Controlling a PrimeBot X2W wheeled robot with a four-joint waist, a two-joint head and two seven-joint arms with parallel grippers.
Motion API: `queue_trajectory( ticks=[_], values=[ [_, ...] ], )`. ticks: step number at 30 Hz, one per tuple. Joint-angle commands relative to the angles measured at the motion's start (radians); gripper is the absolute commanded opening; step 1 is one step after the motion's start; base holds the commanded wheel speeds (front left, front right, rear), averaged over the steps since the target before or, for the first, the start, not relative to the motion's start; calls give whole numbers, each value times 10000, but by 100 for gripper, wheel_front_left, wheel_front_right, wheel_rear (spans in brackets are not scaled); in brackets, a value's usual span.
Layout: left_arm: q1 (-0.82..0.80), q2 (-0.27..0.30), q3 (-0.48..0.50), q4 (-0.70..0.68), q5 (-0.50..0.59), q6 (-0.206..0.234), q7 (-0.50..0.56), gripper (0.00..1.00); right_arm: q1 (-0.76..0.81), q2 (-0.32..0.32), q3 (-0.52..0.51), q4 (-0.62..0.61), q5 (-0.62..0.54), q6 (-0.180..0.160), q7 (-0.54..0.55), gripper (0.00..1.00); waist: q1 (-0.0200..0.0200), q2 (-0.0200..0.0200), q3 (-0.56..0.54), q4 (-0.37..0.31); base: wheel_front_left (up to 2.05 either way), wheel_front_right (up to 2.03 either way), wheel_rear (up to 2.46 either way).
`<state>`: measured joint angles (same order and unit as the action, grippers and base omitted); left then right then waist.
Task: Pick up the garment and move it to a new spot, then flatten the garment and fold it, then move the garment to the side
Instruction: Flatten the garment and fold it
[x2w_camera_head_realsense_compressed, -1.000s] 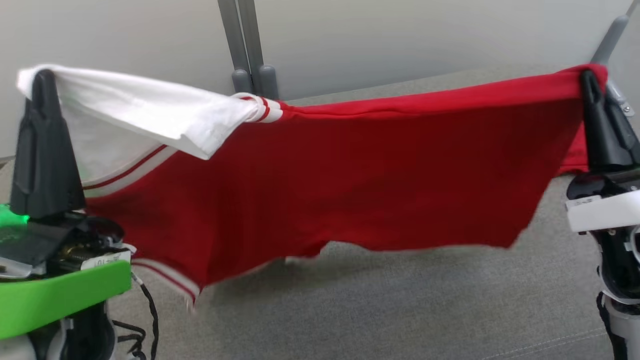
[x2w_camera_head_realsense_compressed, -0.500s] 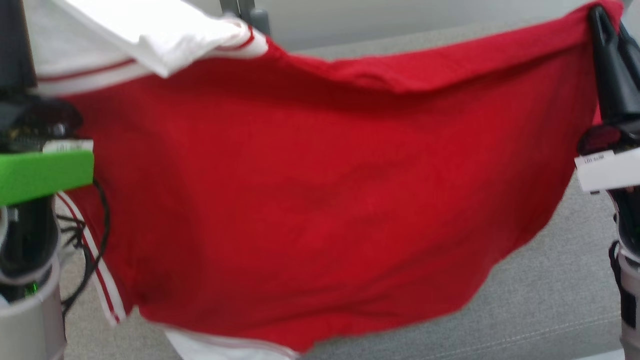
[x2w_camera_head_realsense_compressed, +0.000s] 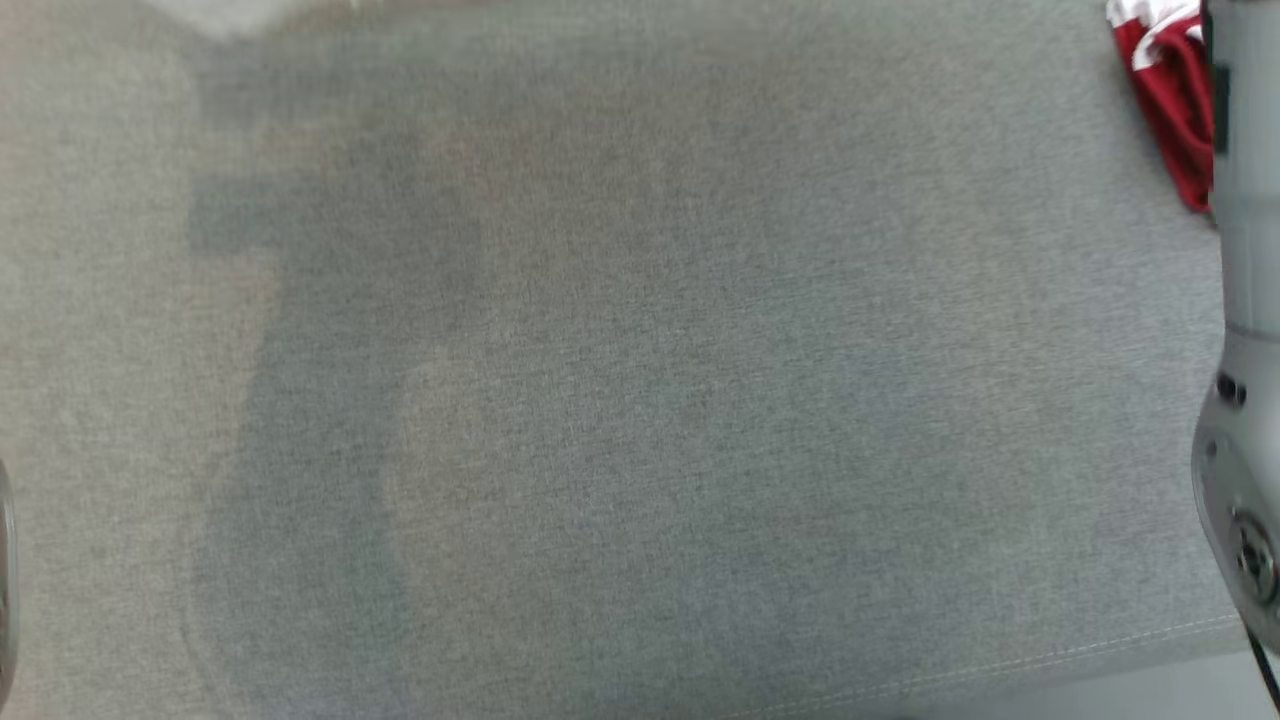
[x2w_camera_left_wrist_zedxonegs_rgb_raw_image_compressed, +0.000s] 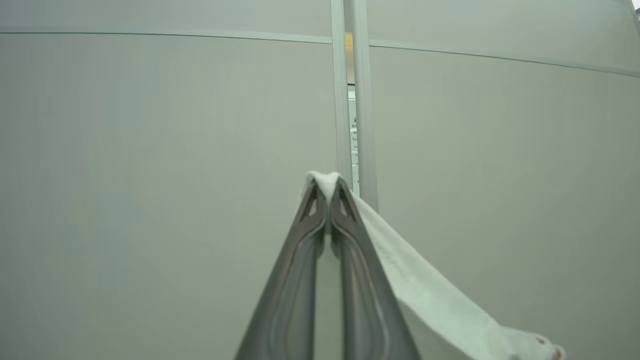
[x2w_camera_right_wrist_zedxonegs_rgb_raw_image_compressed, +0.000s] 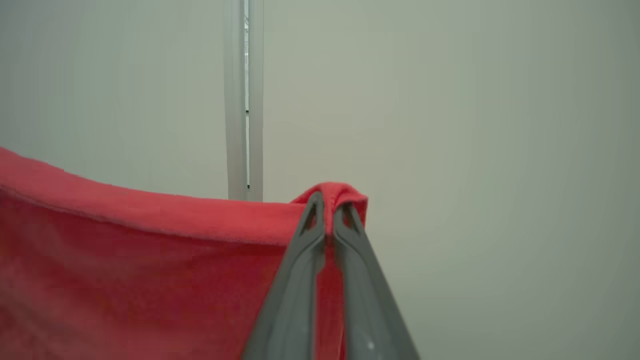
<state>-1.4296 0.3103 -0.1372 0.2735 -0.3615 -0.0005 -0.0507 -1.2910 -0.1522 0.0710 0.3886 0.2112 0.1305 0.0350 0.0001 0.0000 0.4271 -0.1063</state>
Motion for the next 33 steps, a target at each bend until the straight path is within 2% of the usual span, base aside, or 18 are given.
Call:
queue_trajectory(
  ticks=[1,5,8,11,16,22,33],
  values=[
    [-375,-79,-130,426,195,-35,-277,0,-471,50,-17,530,-342,1,-325,0,-1,0,798,229,0,0,0],
    [-852,-429,-367,1930,414,65,-1178,0,-1284,343,-204,2546,-1110,1,-1167,0,-1,0,1415,503,0,0,0],
    [-564,-763,-320,2824,204,27,-1710,0,-1420,494,-566,3939,-1556,1,-1889,0,-1,0,1855,704,0,0,0],
    [0,-1046,-320,3359,39,-282,-1999,0,-1172,669,-996,5180,-1807,1,-2411,0,-1,0,2224,859,0,0,0],
    [904,-1260,-78,3253,-356,-777,-2155,0,-963,731,-1414,6315,-1709,1,-2878,0,-1,0,2591,985,0,0,0],
    [2419,-1123,583,1952,-719,-1117,-2141,0,-557,815,-1030,6431,-811,1,-3018,0,-1,0,2513,881,0,0,0],
    [6236,-876,1060,-844,-1711,-1297,-2145,0,1459,432,324,4759,2127,1,-3002,0,-1,0,1666,739,0,0,0]
  ],
)
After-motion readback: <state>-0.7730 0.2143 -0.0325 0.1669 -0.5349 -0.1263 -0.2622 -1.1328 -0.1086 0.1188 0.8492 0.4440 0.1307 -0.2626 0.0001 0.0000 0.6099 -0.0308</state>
